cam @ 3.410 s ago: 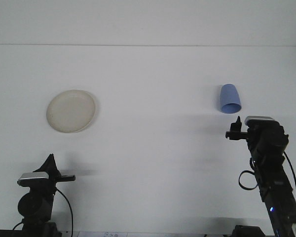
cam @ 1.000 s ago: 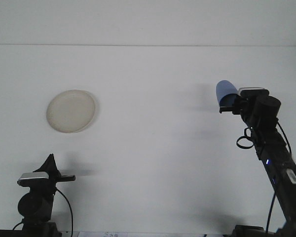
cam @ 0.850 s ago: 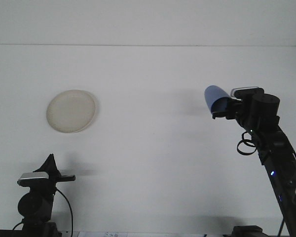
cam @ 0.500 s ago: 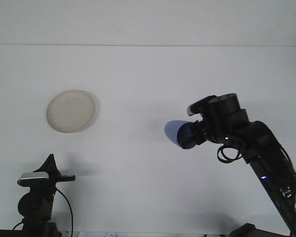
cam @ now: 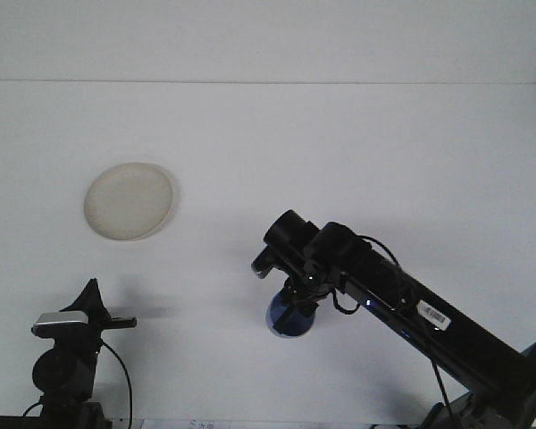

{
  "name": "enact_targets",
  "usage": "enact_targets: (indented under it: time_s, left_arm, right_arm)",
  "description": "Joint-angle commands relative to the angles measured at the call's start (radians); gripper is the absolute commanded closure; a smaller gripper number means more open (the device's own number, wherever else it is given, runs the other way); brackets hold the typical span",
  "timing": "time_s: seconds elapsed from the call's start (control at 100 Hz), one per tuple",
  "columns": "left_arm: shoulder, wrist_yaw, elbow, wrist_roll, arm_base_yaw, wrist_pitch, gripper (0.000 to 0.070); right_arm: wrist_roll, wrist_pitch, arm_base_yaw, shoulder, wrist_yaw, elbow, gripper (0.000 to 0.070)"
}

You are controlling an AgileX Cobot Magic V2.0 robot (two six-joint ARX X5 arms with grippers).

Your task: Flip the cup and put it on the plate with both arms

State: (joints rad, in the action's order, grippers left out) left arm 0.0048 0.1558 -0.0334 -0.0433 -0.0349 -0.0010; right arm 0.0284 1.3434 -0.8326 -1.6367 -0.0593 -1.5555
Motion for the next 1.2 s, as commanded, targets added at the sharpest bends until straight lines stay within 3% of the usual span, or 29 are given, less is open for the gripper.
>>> enact_targets:
  time_s: [0.0, 0.59, 0.68, 0.8, 0.85, 1.19]
  left_arm:
    - [-0.002, 0.002, 0.019, -0.008, 0.002, 0.01, 0.0686]
    - [-0.002, 0.002, 0.019, -0.008, 0.002, 0.01, 0.0687]
    - [-0.002, 0.002, 0.019, -0.008, 0.002, 0.01, 0.0686]
    - [-0.002, 0.002, 0.019, -0.008, 0.002, 0.01, 0.0686]
    - [-0.002, 0.002, 0.019, -0.008, 0.002, 0.01, 0.0686]
    - [-0.002, 0.002, 0.019, -0.008, 0.002, 0.01, 0.0687]
  right_arm:
    - [0.014, 0.025, -0.032, -0.041, 0.0, -0.023, 0.0699]
    - [0.032, 0.014, -0.112, -0.18, 0.001, -0.023, 0.0688]
    - [0.031, 0.01, -0.112, -0.18, 0.0, -0.023, 0.0596]
    - [0.025, 0.01, -0.112, -0.18, 0.0, -0.023, 0.035]
    - [0.025, 0.007, -0.112, -0.18, 0.0, -0.023, 0.028]
    - [0.039, -0.037, -0.093, -0.084, 0.008, -0.024, 0.0272]
